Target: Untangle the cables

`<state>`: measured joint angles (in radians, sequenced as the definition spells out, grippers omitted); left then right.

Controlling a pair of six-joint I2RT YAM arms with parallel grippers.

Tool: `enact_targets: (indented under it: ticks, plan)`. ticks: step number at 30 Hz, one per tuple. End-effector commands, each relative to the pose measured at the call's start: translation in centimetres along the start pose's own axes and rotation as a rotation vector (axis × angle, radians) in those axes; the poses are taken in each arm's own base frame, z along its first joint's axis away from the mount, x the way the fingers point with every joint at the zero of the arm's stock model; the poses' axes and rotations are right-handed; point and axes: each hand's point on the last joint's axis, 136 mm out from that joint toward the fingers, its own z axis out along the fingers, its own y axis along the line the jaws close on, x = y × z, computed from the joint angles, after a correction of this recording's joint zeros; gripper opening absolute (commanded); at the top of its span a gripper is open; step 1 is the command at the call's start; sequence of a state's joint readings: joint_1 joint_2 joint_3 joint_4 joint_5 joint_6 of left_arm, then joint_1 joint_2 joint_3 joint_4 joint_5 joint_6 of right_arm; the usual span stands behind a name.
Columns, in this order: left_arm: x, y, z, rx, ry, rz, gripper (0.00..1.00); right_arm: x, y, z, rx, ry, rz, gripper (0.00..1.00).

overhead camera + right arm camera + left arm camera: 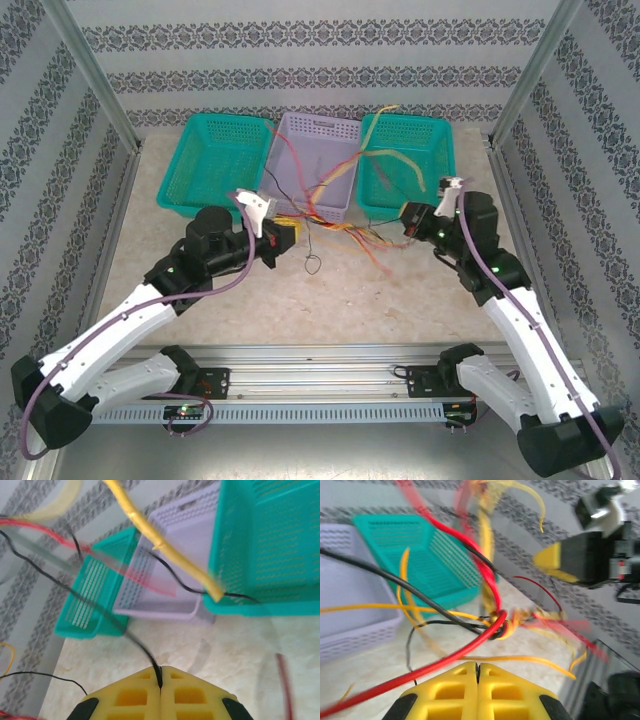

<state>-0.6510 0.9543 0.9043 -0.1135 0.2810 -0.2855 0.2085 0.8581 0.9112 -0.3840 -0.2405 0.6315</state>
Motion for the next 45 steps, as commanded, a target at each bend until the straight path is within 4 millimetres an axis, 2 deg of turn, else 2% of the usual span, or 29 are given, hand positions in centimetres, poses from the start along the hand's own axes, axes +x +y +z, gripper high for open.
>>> enact_targets:
  ticks: [1, 6, 9, 11, 15, 19, 23, 26, 29, 35, 40, 45]
  plan:
    - [-1.2, 2.3, -2.2, -0.164, -0.011, 0.071, 0.0, -2.3, -2.2, -2.3, 0.116, -0.094, -0.003, 0.0]
    - [-0.9, 4.0, -3.7, -0.278, 0.004, 0.099, 0.0, -3.9, -2.5, -4.0, 0.122, -0.162, 0.016, 0.0]
    - [0.0, 4.4, -3.5, -0.289, 0.03, 0.095, 0.0, -3.7, 0.4, -3.3, -0.038, -0.117, 0.016, 0.0]
    - [0.7, 3.6, -2.5, -0.224, 0.055, 0.075, 0.0, -3.4, 3.1, -3.0, -0.167, -0.079, 0.001, 0.0]
    - [1.4, 2.4, -0.2, -0.131, 0.109, 0.004, 0.0, -2.8, 5.6, -2.8, -0.241, -0.033, -0.04, 0.0]
    - [1.3, 1.0, 1.0, -0.042, 0.108, -0.089, 0.19, -2.4, 8.0, -3.1, -0.316, 0.005, -0.06, 0.0]
    - [2.1, 0.3, 2.0, 0.026, 0.088, -0.185, 0.41, -2.2, 11.8, -4.5, -0.452, 0.036, -0.091, 0.0]
    - [2.7, -0.2, 2.7, 0.078, 0.07, -0.235, 0.52, -2.4, 14.3, -5.6, -0.512, 0.04, -0.128, 0.0]
    - [2.7, -1.0, 3.0, 0.151, 0.041, -0.279, 0.65, -2.2, 15.7, -5.3, -0.542, 0.072, -0.132, 0.0]
    - [2.2, -2.6, 2.3, 0.274, -0.031, -0.337, 0.85, -1.3, 17.0, -3.9, -0.565, 0.117, -0.126, 0.0]
    - [1.5, -4.0, 1.7, 0.381, -0.083, -0.407, 0.95, -0.2, 17.1, -2.7, -0.551, 0.145, -0.135, 0.0]
    - [1.5, -5.3, 1.7, 0.473, -0.09, -0.465, 0.98, 1.0, 16.6, -0.8, -0.528, 0.176, -0.128, 0.0]
